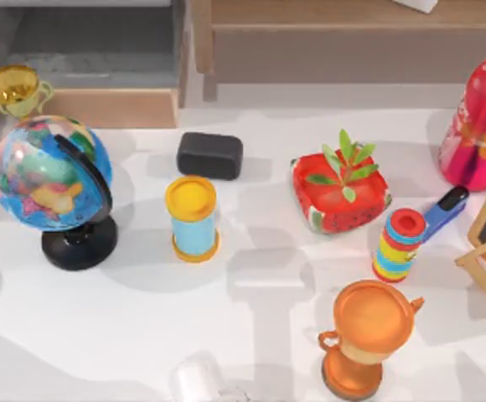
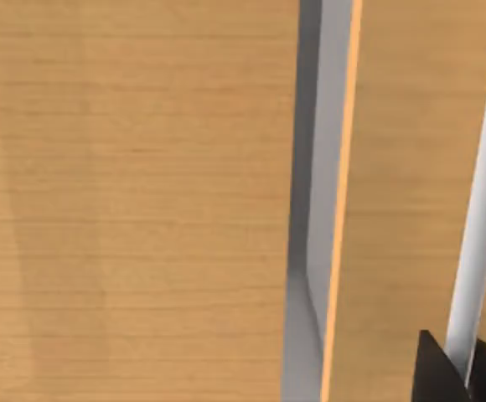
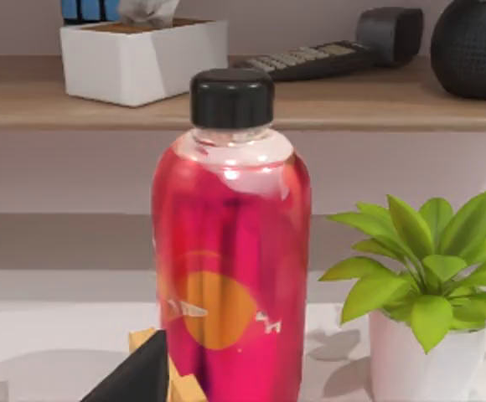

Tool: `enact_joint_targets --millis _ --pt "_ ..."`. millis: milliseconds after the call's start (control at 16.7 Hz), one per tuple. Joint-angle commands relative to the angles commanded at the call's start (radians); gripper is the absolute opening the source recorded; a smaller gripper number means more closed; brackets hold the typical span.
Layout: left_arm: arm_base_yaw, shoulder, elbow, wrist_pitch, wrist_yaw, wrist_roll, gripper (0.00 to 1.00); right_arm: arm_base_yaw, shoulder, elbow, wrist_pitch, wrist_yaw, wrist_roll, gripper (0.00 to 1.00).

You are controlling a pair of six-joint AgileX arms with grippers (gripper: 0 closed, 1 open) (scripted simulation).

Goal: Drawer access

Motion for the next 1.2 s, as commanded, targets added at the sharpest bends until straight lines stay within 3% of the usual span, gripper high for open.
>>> enact_joint_targets --millis 360,780,1200 --pt "0.067 -0.070 -0.194 0.093 0.057 0.003 0.00 0.000 0.000 0.000 0.000 0.000 0.000 1.00" --pt "0.079 -0.084 -0.217 0.114 0.076 0.006 0.00 0.000 0.000 0.000 0.000 0.000 0.000 1.00" --pt "0.190 -0.157 -0.407 0.221 0.186 0.012 0.00 0.000 0.000 0.000 0.000 0.000 0.000 1.00"
